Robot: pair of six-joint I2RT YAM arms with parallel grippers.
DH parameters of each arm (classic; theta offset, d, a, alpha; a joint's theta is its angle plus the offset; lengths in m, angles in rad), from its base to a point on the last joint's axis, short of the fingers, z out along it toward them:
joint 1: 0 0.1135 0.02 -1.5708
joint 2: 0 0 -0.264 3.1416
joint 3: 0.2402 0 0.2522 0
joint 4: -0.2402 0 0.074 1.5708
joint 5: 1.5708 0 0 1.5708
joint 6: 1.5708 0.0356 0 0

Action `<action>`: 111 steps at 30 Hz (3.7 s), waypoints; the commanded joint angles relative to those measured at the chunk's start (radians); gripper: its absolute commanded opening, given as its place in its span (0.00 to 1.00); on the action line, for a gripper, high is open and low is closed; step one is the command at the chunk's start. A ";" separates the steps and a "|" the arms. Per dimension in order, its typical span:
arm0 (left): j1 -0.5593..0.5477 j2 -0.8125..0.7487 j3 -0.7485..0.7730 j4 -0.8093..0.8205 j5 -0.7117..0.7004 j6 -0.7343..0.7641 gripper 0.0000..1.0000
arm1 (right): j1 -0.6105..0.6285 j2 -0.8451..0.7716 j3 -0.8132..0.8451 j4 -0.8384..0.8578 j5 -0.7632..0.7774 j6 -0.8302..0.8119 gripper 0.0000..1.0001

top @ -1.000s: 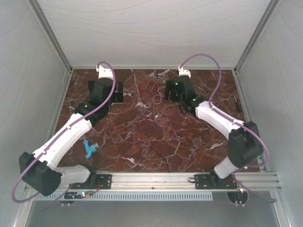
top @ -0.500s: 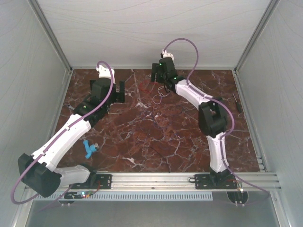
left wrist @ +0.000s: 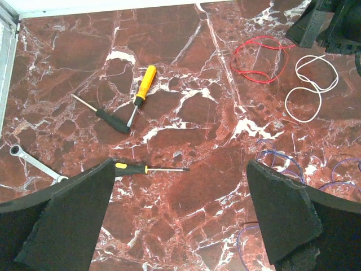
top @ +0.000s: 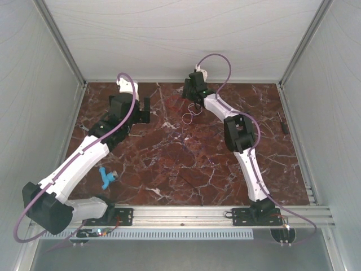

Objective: Zip-tie the wires
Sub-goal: Pick up the cable at the center of the board, then straighten the cable at the center of the board.

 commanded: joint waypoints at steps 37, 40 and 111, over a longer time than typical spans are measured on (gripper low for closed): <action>0.005 0.008 0.010 0.026 0.045 -0.005 0.99 | 0.013 -0.136 0.101 0.067 -0.058 -0.072 0.00; 0.005 0.003 0.006 0.033 0.049 -0.002 0.99 | 0.029 -0.188 0.096 0.080 -0.066 -0.093 0.00; 0.256 0.081 -0.098 0.212 1.240 -0.337 0.67 | 0.112 -1.194 -0.585 0.559 -0.812 -0.157 0.00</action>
